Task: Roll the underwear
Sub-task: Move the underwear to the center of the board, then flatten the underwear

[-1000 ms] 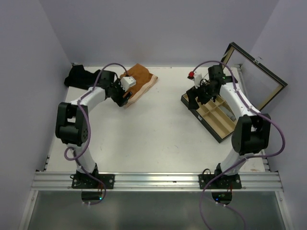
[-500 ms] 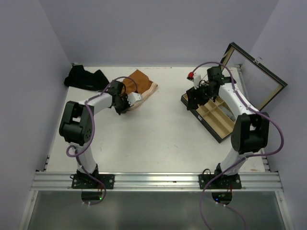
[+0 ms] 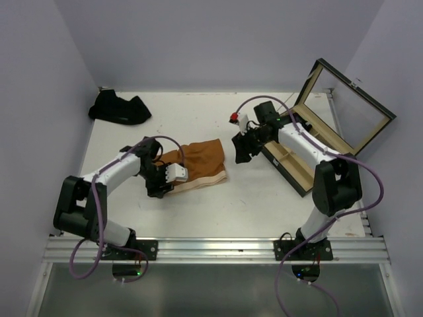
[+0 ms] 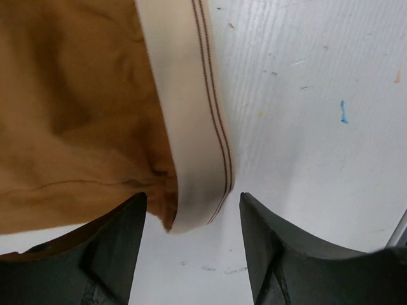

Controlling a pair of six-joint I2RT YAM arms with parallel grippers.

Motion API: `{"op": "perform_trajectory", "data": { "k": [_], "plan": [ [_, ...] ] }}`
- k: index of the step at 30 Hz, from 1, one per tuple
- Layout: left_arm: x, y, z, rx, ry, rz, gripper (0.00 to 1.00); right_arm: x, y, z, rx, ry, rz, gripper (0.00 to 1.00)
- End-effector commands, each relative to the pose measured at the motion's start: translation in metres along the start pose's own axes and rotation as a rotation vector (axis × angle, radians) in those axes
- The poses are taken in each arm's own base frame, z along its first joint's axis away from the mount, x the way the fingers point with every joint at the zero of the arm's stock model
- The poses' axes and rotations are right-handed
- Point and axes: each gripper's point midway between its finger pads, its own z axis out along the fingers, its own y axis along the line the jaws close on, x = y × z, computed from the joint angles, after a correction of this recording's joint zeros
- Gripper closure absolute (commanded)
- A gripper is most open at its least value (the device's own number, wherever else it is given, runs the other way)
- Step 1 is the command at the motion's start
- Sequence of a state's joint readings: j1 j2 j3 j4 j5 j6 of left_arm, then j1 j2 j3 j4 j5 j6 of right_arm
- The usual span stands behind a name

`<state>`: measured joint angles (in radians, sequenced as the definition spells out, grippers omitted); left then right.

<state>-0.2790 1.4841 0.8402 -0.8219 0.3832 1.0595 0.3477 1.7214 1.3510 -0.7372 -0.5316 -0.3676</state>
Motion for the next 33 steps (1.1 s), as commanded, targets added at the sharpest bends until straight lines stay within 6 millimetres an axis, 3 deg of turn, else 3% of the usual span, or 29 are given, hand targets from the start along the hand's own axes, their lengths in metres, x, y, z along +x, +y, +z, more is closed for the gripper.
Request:
{"op": "perform_trajectory", "data": {
  "k": [1, 6, 8, 12, 17, 22, 25, 33],
  "plan": [
    [-0.016, 0.014, -0.022, -0.097, -0.099, 0.012, 0.36, -0.014, 0.009, 0.021, 0.017, -0.02, -0.077, 0.43],
    [-0.015, 0.026, -0.036, -0.154, -0.135, -0.033, 0.34, 0.008, 0.014, 0.05, -0.01, 0.128, -0.065, 0.55],
    [-0.014, 0.027, -0.038, -0.162, -0.145, -0.056, 0.32, 0.012, 0.017, 0.054, -0.027, 0.15, -0.028, 0.53],
    [-0.01, 0.023, -0.036, -0.161, -0.152, -0.088, 0.25, 0.014, 0.028, 0.069, -0.085, 0.163, 0.143, 0.38],
    [-0.008, 0.022, -0.038, -0.196, -0.154, -0.097, 0.2, 0.012, 0.041, 0.077, -0.143, 0.157, 0.285, 0.36],
    [-0.002, 0.03, -0.036, -0.253, -0.141, -0.157, 0.2, -0.003, 0.051, 0.069, -0.162, 0.101, 0.347, 0.36],
    [-0.012, 0.044, -0.04, -0.301, -0.186, -0.185, 0.22, -0.005, 0.053, 0.073, -0.179, 0.106, 0.376, 0.39],
    [-0.034, 0.069, -0.05, -0.343, -0.269, -0.27, 0.25, 0.022, 0.043, 0.097, -0.163, 0.202, 0.426, 0.56]
  ]
}}
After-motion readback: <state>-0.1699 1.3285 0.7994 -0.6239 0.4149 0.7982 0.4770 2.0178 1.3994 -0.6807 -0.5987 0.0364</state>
